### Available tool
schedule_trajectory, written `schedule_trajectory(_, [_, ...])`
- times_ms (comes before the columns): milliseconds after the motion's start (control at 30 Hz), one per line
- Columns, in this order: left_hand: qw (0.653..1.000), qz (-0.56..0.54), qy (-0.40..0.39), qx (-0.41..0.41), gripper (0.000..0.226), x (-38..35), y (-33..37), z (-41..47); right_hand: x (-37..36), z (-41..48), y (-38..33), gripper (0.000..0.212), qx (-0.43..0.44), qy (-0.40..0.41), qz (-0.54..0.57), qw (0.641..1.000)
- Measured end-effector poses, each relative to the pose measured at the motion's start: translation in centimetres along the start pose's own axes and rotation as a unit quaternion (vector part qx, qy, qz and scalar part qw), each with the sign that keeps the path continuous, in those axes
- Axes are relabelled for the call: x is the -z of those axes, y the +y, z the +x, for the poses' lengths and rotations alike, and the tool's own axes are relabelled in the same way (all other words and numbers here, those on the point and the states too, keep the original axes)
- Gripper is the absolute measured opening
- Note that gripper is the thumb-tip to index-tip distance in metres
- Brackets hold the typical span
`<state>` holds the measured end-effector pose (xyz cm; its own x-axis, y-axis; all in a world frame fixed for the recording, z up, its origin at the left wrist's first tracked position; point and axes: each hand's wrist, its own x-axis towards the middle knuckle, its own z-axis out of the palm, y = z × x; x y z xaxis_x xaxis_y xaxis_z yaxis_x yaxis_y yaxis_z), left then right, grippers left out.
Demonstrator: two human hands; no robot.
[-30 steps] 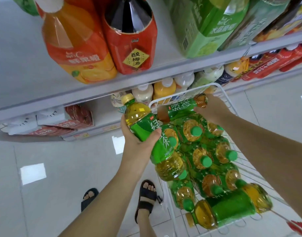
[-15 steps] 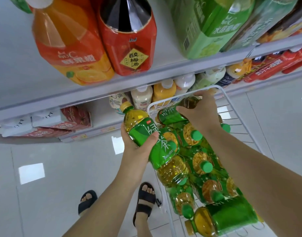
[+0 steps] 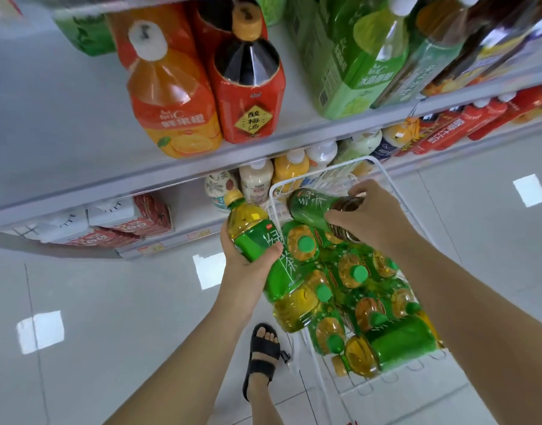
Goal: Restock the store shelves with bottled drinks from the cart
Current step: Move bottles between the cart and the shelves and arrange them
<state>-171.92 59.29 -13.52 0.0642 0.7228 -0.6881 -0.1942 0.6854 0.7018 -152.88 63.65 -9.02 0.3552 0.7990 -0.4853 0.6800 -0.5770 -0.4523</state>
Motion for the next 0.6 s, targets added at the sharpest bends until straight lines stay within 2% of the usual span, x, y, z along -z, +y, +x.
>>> schedule_trajectory(100, [1.000,0.028,-0.013,0.005,0.075,1.4,0.8,-3.3,0.1,-5.2,1.1,0.041,-0.064,-0.112,0.023,0.991])
schedule_trajectory(200, [0.998,0.048,-0.031,0.008,0.077,3.1,1.5,-6.3,-2.1,-8.6,1.8,0.026,-0.146,-0.176,0.047,0.972])
schedule_trajectory(267, [0.997,0.066,-0.047,0.003,0.077,4.5,2.0,-8.0,-3.6,-10.2,2.3,0.033,-0.213,-0.186,0.101,0.954])
schedule_trajectory(367, [0.994,0.091,-0.061,-0.010,0.076,6.6,2.6,-9.9,-4.6,-13.0,2.6,0.048,-0.278,-0.146,0.197,0.929])
schedule_trajectory(467, [0.991,0.105,-0.073,-0.023,0.077,8.4,3.7,-12.1,-4.6,-16.4,1.0,0.067,-0.269,-0.101,0.305,0.908])
schedule_trajectory(533, [0.990,0.102,-0.084,-0.053,0.081,9.6,5.3,-13.9,-4.0,-18.8,-1.2,0.092,-0.222,-0.086,0.355,0.904])
schedule_trajectory(600, [0.982,0.117,-0.102,-0.107,0.084,10.9,8.1,-16.0,-2.7,-21.0,-4.3,0.102,-0.147,-0.077,0.404,0.899])
